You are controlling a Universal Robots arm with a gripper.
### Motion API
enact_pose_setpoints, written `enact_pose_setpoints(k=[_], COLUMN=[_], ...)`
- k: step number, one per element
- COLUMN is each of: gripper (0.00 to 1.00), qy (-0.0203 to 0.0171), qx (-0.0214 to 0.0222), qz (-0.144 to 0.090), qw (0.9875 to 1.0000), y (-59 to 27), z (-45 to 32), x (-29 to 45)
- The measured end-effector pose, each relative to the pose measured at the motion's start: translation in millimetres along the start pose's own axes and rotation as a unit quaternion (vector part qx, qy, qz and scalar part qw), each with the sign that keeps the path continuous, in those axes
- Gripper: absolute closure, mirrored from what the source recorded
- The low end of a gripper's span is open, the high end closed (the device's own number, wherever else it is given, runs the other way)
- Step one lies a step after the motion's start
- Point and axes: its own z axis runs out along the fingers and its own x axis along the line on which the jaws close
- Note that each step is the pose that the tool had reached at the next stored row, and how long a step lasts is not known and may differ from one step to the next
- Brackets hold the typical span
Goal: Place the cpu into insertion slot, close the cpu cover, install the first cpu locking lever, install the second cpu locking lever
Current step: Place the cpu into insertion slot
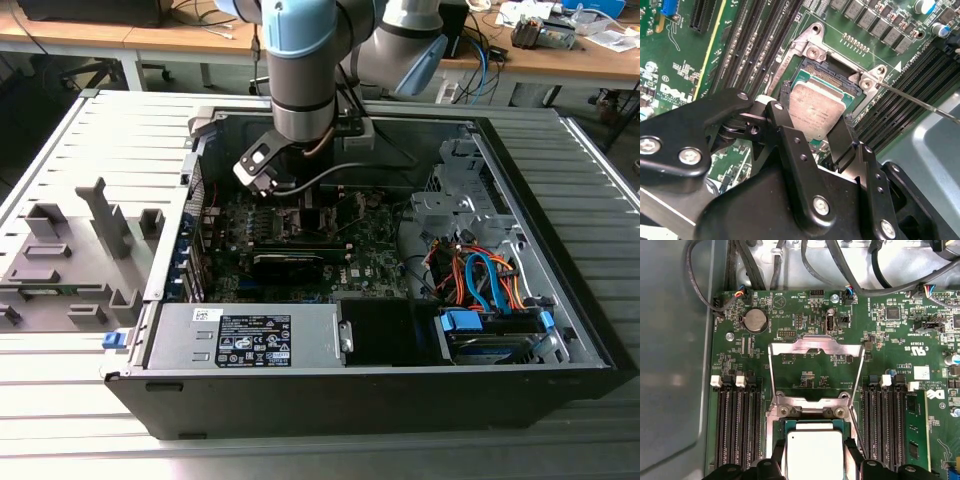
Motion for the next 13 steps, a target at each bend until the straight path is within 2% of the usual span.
enact_pose_setpoints(k=[13], gripper=[0.46], qy=[0.0000], qx=[0.0000], qz=[0.000], qw=[1.0000], y=[-1.3], z=[3.5], x=[1.4])
